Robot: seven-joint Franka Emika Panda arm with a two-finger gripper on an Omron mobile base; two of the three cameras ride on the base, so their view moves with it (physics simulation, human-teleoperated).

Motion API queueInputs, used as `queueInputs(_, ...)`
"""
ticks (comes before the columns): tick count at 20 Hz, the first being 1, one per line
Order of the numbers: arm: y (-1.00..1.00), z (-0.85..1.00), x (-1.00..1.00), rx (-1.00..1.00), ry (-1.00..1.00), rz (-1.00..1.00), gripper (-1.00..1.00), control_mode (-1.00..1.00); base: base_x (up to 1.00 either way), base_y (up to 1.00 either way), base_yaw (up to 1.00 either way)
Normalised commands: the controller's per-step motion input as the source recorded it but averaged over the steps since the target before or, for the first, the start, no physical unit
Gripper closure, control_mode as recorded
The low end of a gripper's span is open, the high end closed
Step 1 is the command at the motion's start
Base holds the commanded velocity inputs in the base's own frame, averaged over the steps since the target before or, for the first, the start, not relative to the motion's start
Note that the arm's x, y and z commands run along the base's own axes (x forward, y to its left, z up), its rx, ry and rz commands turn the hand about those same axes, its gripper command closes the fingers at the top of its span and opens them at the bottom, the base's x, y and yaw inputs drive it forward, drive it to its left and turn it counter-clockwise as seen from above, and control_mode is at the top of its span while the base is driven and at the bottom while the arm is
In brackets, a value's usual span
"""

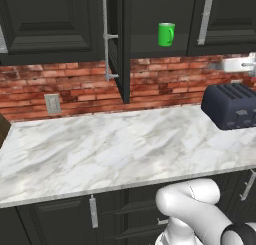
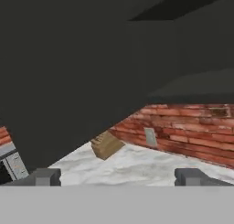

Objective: Open the cabinet directly in front. Then move the beer and the mug to the dining counter with the jar on it.

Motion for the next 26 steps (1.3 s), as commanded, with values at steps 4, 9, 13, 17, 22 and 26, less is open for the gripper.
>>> queueInputs(4, -0.94, 0.00, -0.03, -0.17, -0.28, -0.30, -1.00, -1.00, 0.00, 0.00, 0.00)
queueInputs(9, -0.17, 0.60, 0.35, 0.00, -0.17, -0.26, -1.00, -1.00, 0.00, 0.00, 0.00)
queueInputs(13, 0.06, 0.75, 0.55, 0.00, -0.03, -0.14, -1.00, -1.00, 0.00, 0.00, 0.00)
queueInputs(17, 0.00, 0.17, 0.38, 0.00, 0.14, -0.02, -1.00, -1.00, 0.00, 0.00, 0.00)
queueInputs(22, -0.08, 0.00, 0.14, -0.01, 0.06, 0.00, -1.00, -1.00, 0.00, 0.00, 0.00)
queueInputs(26, -0.59, 0.00, 0.30, 0.04, 0.02, 0.02, -1.00, -1.00, 0.00, 0.00, 0.00)
